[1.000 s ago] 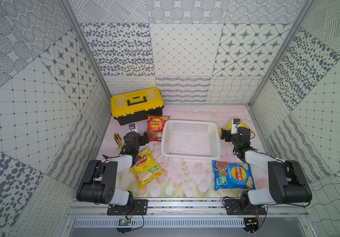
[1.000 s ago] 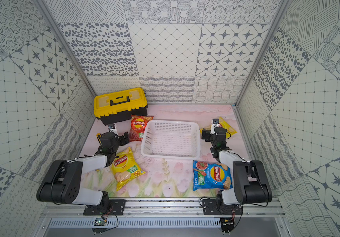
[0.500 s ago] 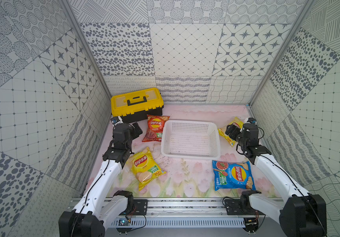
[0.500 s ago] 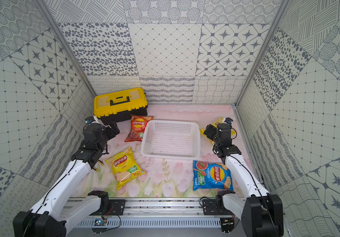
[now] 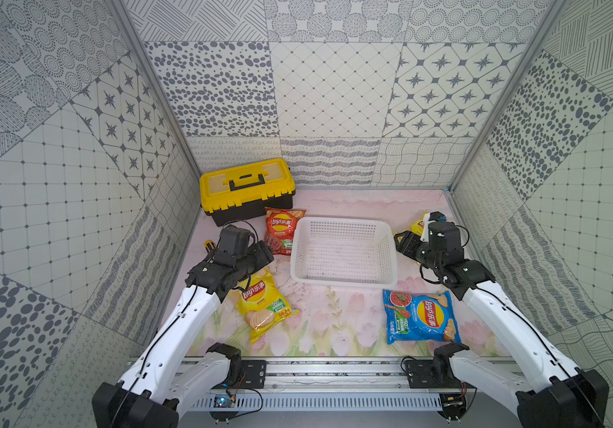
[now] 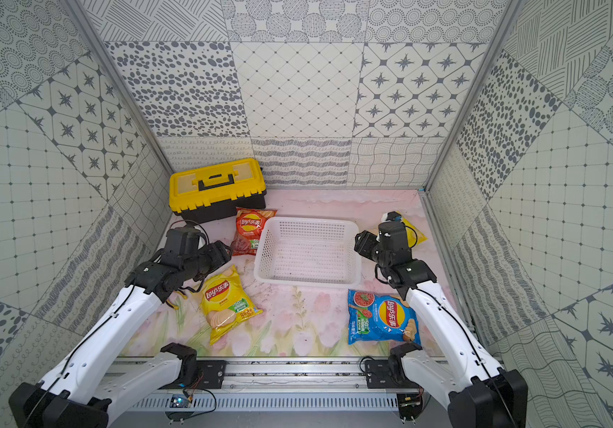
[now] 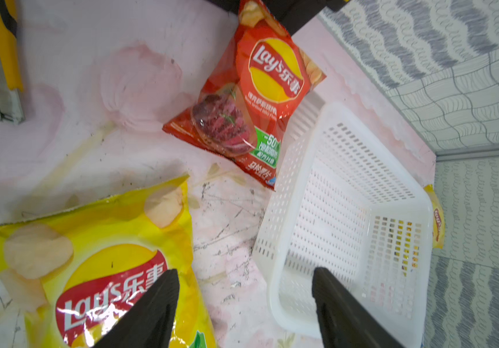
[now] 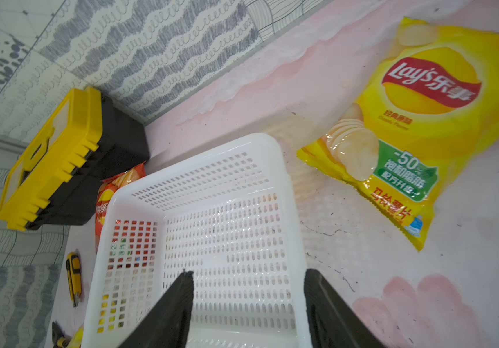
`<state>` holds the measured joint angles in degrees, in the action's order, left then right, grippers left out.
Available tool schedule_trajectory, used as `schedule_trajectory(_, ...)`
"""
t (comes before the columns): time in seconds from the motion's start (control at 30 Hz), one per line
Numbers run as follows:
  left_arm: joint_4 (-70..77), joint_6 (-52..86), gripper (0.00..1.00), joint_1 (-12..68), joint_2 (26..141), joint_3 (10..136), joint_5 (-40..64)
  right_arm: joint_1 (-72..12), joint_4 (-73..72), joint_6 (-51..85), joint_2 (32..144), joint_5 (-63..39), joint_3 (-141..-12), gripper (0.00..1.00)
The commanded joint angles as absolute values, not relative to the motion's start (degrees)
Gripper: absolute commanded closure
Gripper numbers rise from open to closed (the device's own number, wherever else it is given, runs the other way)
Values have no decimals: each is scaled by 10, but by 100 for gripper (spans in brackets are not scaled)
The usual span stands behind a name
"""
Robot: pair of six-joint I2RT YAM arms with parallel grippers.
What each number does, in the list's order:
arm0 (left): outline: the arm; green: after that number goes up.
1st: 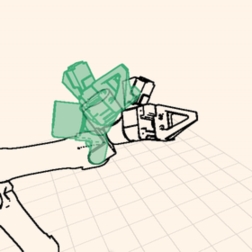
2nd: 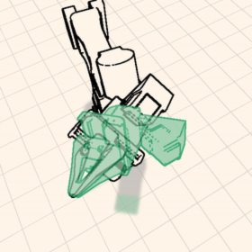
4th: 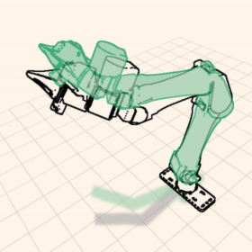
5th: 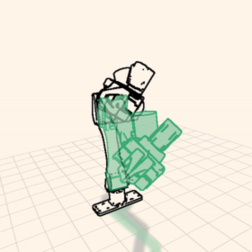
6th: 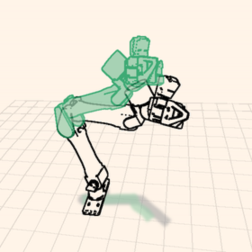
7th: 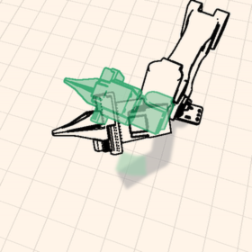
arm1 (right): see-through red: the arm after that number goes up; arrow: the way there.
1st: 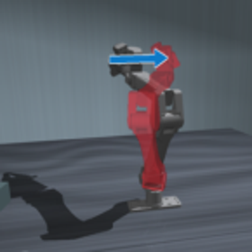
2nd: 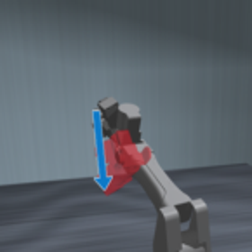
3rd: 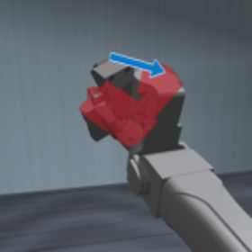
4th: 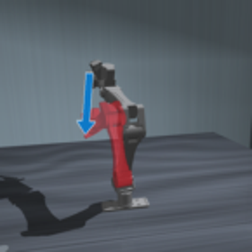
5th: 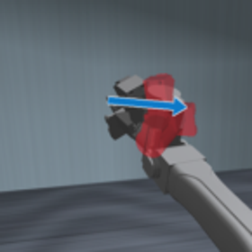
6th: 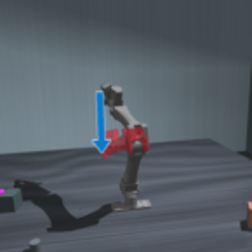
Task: Put the potato chips into the basket
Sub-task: Pick up the potato chip from the center of the board.
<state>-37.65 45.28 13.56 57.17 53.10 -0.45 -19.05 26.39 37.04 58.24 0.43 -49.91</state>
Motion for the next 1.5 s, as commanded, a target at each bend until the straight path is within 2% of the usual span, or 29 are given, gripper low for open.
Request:
schedule_trajectory(0.0, -484, 525, 26, 164, 552, 514, 48, -260, 306, 378, 571, -6, -509, 40)
schedule_trajectory(0.17, -488, 507, 25, 166, 535, 506, 73, -380, 311, 410, 606, -43, -526, 45)
schedule_trajectory(0.33, -479, 497, 24, 166, 520, 518, 78, -486, 307, 442, 695, -51, -594, 47)
schedule_trajectory(0.6, -467, 503, 21, 165, 525, 571, 52, -577, 287, 508, 873, -30, -766, 49)
schedule_trajectory(0.77, -479, 520, 19, 165, 522, 598, 26, -607, 276, 571, 939, -39, -821, 49)
schedule_trajectory(1.03, -492, 558, 19, 165, 516, 614, 10, -647, 186, 667, 923, -29, -735, 51)
schedule_trajectory(1.1, -486, 570, 19, 163, 514, 610, 18, -670, 190, 678, 934, -9, -730, 54)
schedule_trajectory(1.23, -471, 580, 18, 163, 514, 616, 47, -685, 170, 713, 961, -30, -717, 58)
schedule_trajectory(1.47, -452, 629, 17, 161, 495, 604, 68, -754, 97, 834, 1020, 62, -698, 62)
